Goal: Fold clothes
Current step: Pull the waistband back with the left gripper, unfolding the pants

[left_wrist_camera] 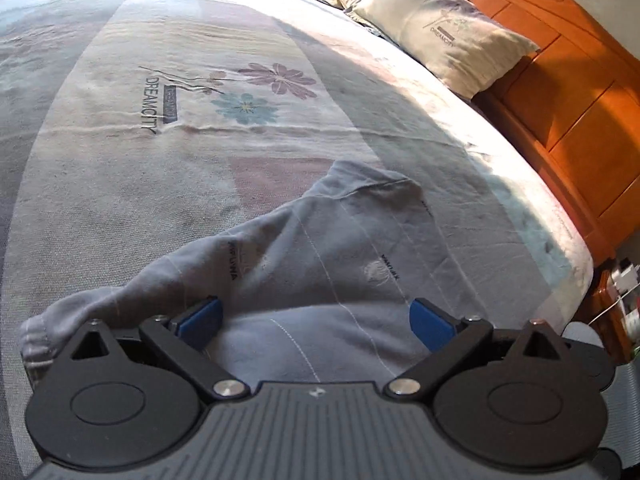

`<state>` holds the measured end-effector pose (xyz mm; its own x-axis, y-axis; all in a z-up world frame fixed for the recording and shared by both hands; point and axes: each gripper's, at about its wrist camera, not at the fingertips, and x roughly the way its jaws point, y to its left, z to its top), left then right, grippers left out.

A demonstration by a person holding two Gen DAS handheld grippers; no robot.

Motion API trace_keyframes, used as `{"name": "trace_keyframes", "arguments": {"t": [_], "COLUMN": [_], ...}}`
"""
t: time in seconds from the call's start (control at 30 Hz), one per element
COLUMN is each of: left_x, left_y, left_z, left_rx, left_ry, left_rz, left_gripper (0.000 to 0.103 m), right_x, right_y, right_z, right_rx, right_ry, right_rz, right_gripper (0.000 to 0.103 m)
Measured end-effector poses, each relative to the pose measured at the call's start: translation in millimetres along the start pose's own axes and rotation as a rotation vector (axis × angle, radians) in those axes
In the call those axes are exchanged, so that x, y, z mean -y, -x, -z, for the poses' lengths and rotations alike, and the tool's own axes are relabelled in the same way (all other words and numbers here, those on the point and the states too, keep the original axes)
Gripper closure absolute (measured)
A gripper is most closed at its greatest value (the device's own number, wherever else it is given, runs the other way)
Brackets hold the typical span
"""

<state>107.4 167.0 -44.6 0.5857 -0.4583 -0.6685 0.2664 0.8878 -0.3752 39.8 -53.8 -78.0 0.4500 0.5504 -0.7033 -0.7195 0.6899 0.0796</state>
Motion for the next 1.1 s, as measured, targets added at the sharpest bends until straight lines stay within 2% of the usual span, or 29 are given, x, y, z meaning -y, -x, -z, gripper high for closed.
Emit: {"name": "trace_keyframes", "arguments": {"t": [0.1,0.2,0.27,0.33,0.4,0.5,0.63,0.77,0.9,1.0,1.1], "left_x": [-8,-12,-21,-35,-51,-58,-50,-19,6,5,-5], "left_y": [-7,8,8,3,-5,-6,1,19,36,36,39], "left_z": [4,5,8,11,16,19,15,20,39,57,69], "left_rx": [-0.015,0.012,0.026,0.035,0.025,0.052,0.028,0.034,0.059,0.034,0.035], "left_ry": [0.043,-0.026,-0.043,-0.013,0.048,0.06,0.044,-0.08,-0.145,-0.076,0.042], "left_rz": [-0.004,-0.045,-0.067,-0.047,-0.038,-0.026,-0.06,-0.112,-0.108,-0.126,-0.134], "left_gripper": [0.003,0.003,0.003,0.003,0.003,0.003,0.003,0.003,0.002,0.002,0.003], "right_x": [16,44,60,73,83,101,99,89,80,76,71], "right_y": [13,16,7,-9,-33,-61,-53,-36,-14,-2,6], "right_z": [-10,-32,-48,-62,-70,-64,-60,-64,-59,-53,-48], "right_rx": [0.043,0.119,0.151,0.175,0.159,0.106,0.095,0.064,0.095,0.102,0.094], "right_ry": [-0.032,-0.066,-0.068,-0.066,-0.073,-0.142,-0.172,-0.159,-0.183,-0.22,-0.229], "right_rz": [0.035,0.096,0.131,0.141,0.154,0.143,0.139,0.183,0.191,0.183,0.185], "right_gripper": [0.018,0.018,0.017,0.017,0.016,0.016,0.014,0.014,0.008,0.008,0.008]}}
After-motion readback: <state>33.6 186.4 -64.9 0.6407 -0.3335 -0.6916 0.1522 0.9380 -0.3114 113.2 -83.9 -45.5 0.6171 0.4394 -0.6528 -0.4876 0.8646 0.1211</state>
